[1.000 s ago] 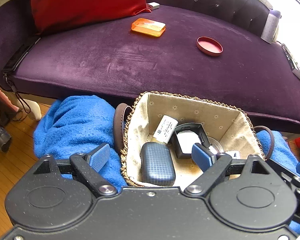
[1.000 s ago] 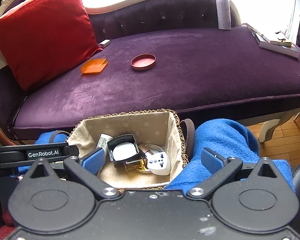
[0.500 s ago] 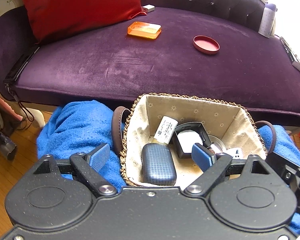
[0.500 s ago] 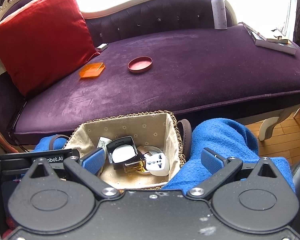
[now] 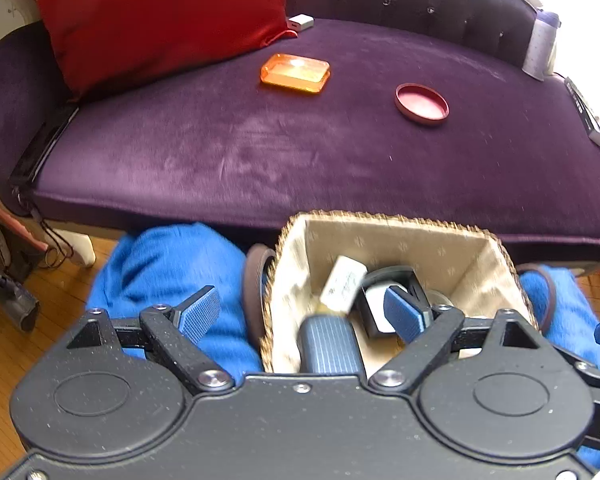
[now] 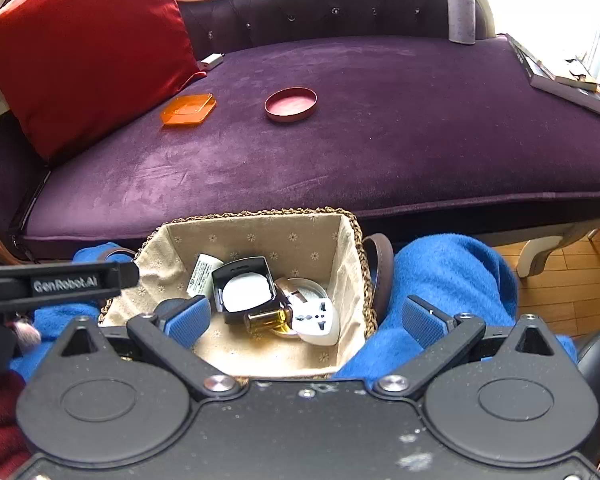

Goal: Organize rigid objects
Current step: 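Move left tool to orange square box while right tool approaches red round lid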

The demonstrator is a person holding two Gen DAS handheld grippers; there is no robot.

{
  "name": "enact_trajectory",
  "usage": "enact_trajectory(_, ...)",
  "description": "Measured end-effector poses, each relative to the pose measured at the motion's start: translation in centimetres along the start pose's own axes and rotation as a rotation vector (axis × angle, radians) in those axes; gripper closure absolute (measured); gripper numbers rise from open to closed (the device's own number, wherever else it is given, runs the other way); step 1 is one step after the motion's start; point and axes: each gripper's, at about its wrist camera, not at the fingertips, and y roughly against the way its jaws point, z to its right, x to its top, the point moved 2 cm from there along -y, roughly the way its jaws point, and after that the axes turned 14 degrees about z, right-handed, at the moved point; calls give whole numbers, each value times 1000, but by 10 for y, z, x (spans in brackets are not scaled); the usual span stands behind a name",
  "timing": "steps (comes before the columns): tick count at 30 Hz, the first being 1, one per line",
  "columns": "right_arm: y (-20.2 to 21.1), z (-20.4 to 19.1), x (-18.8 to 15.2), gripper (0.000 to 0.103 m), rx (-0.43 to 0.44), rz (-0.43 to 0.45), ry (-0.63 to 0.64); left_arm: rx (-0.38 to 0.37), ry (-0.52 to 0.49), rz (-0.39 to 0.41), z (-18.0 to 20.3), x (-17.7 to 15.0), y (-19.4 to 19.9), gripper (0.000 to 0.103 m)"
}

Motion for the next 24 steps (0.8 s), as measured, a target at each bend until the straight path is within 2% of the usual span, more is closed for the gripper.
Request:
enact_trajectory(9, -41, 13, 45, 1, -29, 2, 5, 48, -42, 5, -11, 45, -42, 17)
enact_trajectory(19, -111, 17, 69, 1, -62, -60, 36, 68, -91, -18, -15, 75, -105, 17)
enact_trajectory(24, -151, 12, 82, 1, -75, -84, 48, 75, -123, -5, -13, 93, -139, 17)
